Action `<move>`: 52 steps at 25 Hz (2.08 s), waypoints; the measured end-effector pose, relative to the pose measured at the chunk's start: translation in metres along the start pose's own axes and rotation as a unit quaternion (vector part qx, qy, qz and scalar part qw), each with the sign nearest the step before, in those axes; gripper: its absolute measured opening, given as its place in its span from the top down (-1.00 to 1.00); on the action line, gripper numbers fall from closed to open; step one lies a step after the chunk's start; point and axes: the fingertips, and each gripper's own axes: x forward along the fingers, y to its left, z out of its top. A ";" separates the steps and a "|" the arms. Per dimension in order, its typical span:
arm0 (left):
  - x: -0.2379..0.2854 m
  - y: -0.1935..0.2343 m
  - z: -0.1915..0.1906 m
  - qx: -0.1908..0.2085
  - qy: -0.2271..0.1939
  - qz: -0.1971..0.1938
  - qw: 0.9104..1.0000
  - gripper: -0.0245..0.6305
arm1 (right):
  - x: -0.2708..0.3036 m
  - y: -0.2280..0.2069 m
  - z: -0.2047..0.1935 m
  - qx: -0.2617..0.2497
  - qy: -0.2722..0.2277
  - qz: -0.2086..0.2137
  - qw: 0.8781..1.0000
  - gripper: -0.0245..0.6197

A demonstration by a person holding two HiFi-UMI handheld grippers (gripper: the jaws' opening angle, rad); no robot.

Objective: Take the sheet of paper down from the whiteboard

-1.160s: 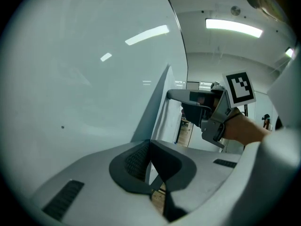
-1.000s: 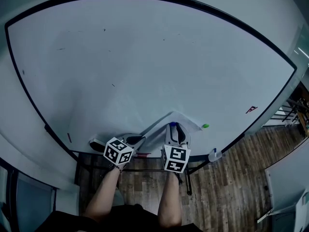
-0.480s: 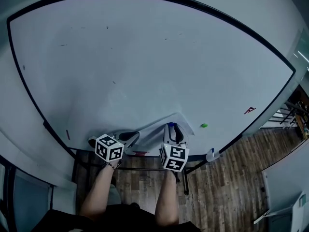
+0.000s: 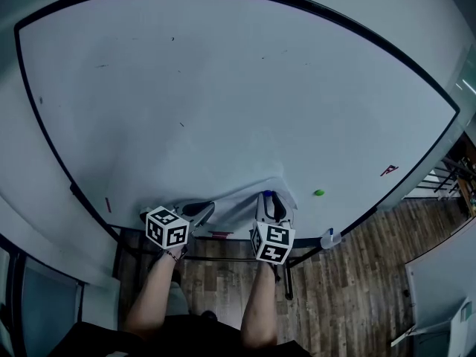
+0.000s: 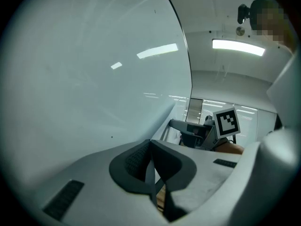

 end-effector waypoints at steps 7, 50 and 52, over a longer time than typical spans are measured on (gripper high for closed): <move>-0.004 0.006 0.002 -0.003 -0.010 0.009 1.000 0.86 | 0.001 0.000 -0.005 -0.011 0.006 0.001 1.000 0.51; -0.042 0.030 0.023 0.012 -0.053 0.092 0.994 0.86 | 0.003 0.003 -0.028 -0.026 0.031 0.016 0.999 0.51; -0.044 0.031 0.022 0.011 -0.053 0.096 0.994 0.86 | 0.003 0.004 -0.030 -0.028 0.033 0.018 0.999 0.51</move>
